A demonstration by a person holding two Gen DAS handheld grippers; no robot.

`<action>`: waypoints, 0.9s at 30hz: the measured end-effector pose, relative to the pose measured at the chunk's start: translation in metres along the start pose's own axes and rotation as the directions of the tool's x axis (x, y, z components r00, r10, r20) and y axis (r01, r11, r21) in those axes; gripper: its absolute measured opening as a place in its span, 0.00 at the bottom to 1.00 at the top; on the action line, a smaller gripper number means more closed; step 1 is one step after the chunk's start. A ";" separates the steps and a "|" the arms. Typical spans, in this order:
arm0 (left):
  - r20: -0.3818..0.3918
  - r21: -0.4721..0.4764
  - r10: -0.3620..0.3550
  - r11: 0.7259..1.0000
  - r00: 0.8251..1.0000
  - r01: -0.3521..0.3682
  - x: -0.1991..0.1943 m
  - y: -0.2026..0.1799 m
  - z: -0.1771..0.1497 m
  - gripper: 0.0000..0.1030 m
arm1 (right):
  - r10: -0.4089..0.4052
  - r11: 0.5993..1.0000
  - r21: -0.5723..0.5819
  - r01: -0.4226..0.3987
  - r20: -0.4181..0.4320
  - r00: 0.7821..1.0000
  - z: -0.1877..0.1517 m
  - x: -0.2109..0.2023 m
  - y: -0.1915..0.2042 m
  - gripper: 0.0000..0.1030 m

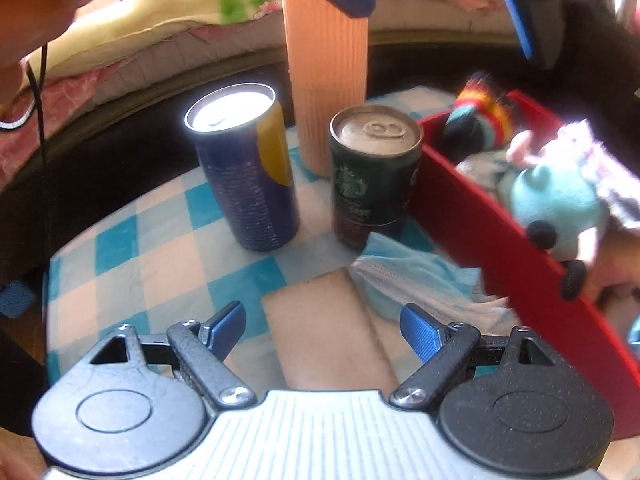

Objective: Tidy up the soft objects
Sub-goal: 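Grasp the white sponge with the right tool while the left tool reaches the second blue mask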

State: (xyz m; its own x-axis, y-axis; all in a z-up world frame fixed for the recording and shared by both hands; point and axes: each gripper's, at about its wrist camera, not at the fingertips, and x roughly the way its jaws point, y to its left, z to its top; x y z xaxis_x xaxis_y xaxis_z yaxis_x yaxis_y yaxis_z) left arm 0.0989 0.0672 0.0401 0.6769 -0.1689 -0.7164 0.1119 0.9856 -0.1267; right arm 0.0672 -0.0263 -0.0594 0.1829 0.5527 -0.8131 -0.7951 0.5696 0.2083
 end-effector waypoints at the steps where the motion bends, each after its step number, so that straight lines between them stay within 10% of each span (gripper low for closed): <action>1: 0.001 0.001 -0.003 1.000 1.000 0.003 -0.001 0.000 0.000 0.80 | 0.014 1.000 0.001 -0.014 -0.007 1.000 -0.001 0.001 -0.002 0.62; 10: -0.031 0.019 -0.007 1.000 0.999 0.008 0.001 0.001 -0.009 0.80 | 0.036 0.998 -0.047 -0.040 -0.086 0.996 -0.011 0.017 0.000 0.62; 14: -0.082 0.051 0.018 0.999 0.996 -0.014 0.013 0.001 -0.014 0.80 | -0.043 0.998 -0.055 0.037 -0.102 0.994 -0.010 0.016 0.009 0.40; 27: -0.201 0.329 0.031 0.944 0.979 0.038 0.051 -0.050 -0.044 0.79 | -0.023 0.979 0.195 0.061 -0.191 0.981 -0.075 -0.052 -0.022 0.35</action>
State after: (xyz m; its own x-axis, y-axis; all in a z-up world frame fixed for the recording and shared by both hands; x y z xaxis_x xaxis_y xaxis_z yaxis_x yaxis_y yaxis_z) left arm 0.0963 0.0093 -0.0203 0.5199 -0.1364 -0.8433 0.3708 0.9254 0.0789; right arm 0.0314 -0.1134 -0.0622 0.0873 0.4129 -0.9066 -0.6543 0.7100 0.2603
